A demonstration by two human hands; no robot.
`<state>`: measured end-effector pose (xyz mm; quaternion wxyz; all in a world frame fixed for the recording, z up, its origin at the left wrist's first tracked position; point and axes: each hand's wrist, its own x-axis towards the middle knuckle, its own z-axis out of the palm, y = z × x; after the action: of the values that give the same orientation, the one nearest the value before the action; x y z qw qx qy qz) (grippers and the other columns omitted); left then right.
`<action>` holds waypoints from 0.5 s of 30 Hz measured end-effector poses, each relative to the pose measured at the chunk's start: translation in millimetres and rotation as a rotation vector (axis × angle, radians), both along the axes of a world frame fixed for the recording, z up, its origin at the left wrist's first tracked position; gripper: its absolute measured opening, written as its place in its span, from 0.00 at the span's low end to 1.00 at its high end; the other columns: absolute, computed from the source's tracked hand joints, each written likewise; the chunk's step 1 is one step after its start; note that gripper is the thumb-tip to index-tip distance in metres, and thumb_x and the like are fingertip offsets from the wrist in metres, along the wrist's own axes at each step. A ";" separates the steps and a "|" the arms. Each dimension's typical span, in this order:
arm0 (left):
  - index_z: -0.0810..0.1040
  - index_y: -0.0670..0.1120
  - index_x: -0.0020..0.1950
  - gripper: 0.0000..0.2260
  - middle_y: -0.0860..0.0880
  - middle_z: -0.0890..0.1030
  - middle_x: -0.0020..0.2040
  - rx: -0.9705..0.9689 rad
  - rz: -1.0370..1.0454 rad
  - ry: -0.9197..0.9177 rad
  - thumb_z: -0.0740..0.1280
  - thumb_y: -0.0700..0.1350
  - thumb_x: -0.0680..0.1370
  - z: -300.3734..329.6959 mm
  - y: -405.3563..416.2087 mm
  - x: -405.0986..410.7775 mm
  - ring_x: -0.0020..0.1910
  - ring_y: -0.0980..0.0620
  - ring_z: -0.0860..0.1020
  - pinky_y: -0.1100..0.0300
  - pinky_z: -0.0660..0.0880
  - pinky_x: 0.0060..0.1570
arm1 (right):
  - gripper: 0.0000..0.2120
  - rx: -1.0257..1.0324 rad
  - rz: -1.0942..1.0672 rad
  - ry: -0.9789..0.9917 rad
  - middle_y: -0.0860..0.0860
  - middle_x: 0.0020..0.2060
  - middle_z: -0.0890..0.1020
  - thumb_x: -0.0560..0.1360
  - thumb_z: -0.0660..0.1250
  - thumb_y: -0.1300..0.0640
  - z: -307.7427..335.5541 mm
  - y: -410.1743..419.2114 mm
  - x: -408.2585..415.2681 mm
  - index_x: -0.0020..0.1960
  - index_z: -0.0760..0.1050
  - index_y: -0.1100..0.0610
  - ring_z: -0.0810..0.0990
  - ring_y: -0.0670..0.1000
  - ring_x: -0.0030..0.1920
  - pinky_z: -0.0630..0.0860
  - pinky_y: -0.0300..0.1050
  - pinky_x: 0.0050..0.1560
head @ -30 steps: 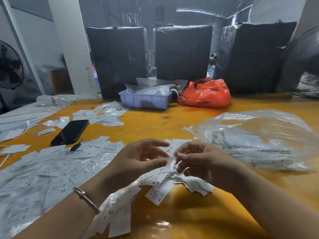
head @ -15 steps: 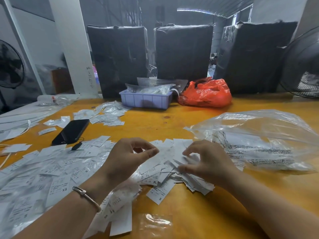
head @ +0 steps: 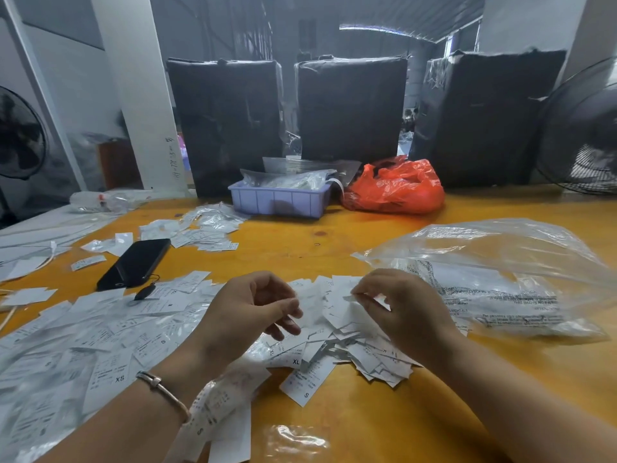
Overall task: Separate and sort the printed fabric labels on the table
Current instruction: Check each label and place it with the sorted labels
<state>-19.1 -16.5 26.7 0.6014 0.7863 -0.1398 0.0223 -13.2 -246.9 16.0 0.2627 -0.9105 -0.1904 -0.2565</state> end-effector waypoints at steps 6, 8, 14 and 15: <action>0.79 0.42 0.51 0.10 0.44 0.85 0.41 0.042 -0.017 0.019 0.72 0.32 0.73 -0.9 -0.5 -0.8 0.39 0.46 0.85 0.62 0.79 0.34 | 0.04 0.113 -0.001 -0.147 0.48 0.33 0.82 0.70 0.71 0.66 5.1 -2.4 -5.0 0.41 0.82 0.58 0.79 0.48 0.33 0.78 0.52 0.33; 0.81 0.45 0.52 0.11 0.45 0.85 0.40 0.072 -0.020 0.011 0.72 0.33 0.73 -1.0 -0.1 -0.7 0.39 0.48 0.85 0.63 0.79 0.35 | 0.06 0.138 -0.003 -0.161 0.49 0.35 0.83 0.69 0.72 0.67 5.5 -2.8 -5.0 0.42 0.81 0.58 0.80 0.49 0.33 0.79 0.52 0.33; 0.84 0.46 0.46 0.07 0.45 0.84 0.40 0.129 -0.036 0.015 0.70 0.34 0.75 -3.6 0.5 -1.7 0.39 0.52 0.83 0.64 0.78 0.36 | 0.21 0.202 0.063 -0.152 0.46 0.40 0.84 0.71 0.70 0.69 8.4 0.0 -8.7 0.61 0.79 0.54 0.79 0.45 0.34 0.79 0.39 0.36; 0.84 0.46 0.44 0.07 0.46 0.85 0.39 0.137 -0.039 0.013 0.70 0.35 0.76 -3.9 0.5 -1.4 0.39 0.52 0.83 0.64 0.78 0.36 | 0.20 0.173 0.082 -0.150 0.46 0.42 0.84 0.71 0.69 0.70 9.3 0.3 -9.7 0.60 0.80 0.54 0.79 0.45 0.35 0.77 0.33 0.36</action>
<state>-20.5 -16.0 22.8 0.5473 0.8229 -0.1526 -0.0041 -22.8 -246.7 25.3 0.3357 -0.8540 -0.2236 -0.3287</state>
